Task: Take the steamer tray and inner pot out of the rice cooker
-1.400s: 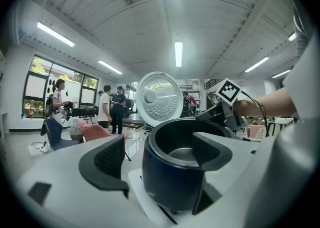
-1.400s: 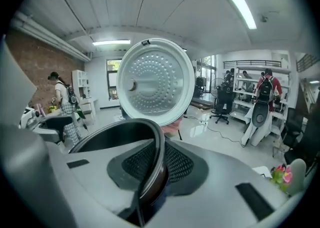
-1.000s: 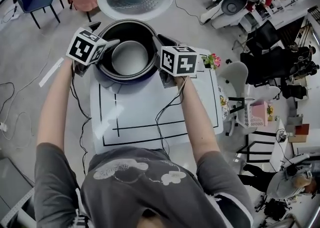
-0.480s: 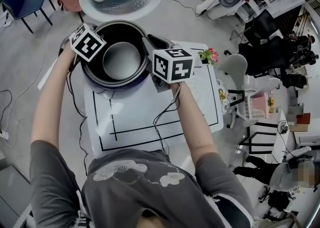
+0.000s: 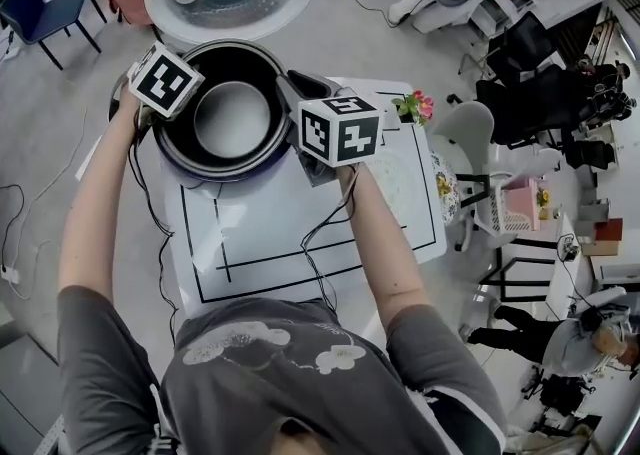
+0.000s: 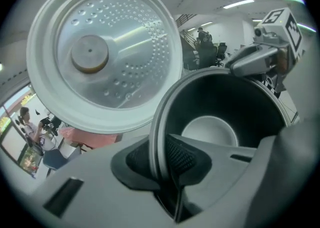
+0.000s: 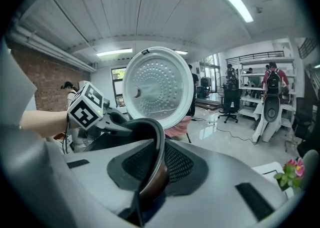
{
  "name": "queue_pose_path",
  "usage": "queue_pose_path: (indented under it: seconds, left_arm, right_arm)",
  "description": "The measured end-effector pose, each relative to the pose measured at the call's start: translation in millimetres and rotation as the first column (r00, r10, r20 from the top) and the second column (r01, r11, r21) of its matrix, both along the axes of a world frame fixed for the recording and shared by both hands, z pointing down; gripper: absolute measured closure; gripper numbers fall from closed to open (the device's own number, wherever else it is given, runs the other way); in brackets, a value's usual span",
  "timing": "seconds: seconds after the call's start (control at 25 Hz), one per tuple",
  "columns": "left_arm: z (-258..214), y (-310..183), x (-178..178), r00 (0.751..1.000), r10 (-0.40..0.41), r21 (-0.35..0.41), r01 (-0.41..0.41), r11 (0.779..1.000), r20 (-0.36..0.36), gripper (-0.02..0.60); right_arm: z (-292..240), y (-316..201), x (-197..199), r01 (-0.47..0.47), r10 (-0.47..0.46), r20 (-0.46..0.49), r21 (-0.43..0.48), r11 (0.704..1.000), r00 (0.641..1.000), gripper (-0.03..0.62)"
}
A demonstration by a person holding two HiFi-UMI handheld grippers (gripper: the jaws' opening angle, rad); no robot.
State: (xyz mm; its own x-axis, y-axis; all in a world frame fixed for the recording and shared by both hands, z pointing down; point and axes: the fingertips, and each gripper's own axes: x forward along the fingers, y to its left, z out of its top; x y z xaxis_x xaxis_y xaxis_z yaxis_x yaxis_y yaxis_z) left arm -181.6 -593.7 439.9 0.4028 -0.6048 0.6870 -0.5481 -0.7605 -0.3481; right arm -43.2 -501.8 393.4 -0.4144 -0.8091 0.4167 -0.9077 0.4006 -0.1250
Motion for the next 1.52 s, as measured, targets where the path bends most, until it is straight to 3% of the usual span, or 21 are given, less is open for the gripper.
queue_pose_path:
  seconds: [0.16, 0.36, 0.6, 0.76, 1.04, 1.16, 1.28, 1.52]
  left_arm:
    - [-12, 2, -5, 0.999, 0.010, -0.004, -0.010, 1.000, -0.035, 0.527]
    - [-18, 24, 5, 0.988, 0.044, -0.119, -0.062, 0.991, -0.148, 0.549]
    - [-23, 26, 4, 0.990, 0.048, -0.120, -0.065, 0.991, -0.134, 0.549]
    - [-22, 25, 6, 0.993, 0.057, -0.132, -0.071, 0.989, -0.107, 0.549]
    - [-48, 27, 6, 0.994, 0.046, -0.135, -0.059, 0.989, -0.101, 0.548]
    - [-74, 31, 3, 0.992, 0.030, -0.084, -0.040, 0.996, -0.119, 0.548]
    - [-111, 37, -1, 0.990, 0.029, 0.030, -0.025, 0.999, -0.142, 0.548]
    - [-176, 71, -22, 0.982, 0.023, 0.244, 0.024, 0.969, -0.188, 0.546]
  right_arm:
    - [-2, 3, 3, -0.012, 0.012, 0.040, 0.001, 1.000, 0.999, 0.519]
    - [-3, 3, 7, -0.021, 0.021, -0.008, 0.018, 1.000, 1.000, 0.514]
    - [23, 9, 2, 0.015, -0.021, -0.079, -0.079, 0.997, 0.997, 0.434]
    - [37, 7, -2, 0.005, -0.016, -0.080, -0.139, 0.990, 0.997, 0.466]
    - [7, 1, 6, -0.111, 0.123, 0.059, -0.173, 0.979, 0.991, 0.520]
    - [-18, 2, 4, -0.113, 0.120, 0.054, -0.118, 0.987, 0.991, 0.523]
    - [-50, 6, 2, -0.120, 0.121, 0.034, -0.034, 0.992, 0.992, 0.523]
    - [-109, 37, -14, -0.118, 0.119, 0.000, 0.127, 0.985, 0.993, 0.523]
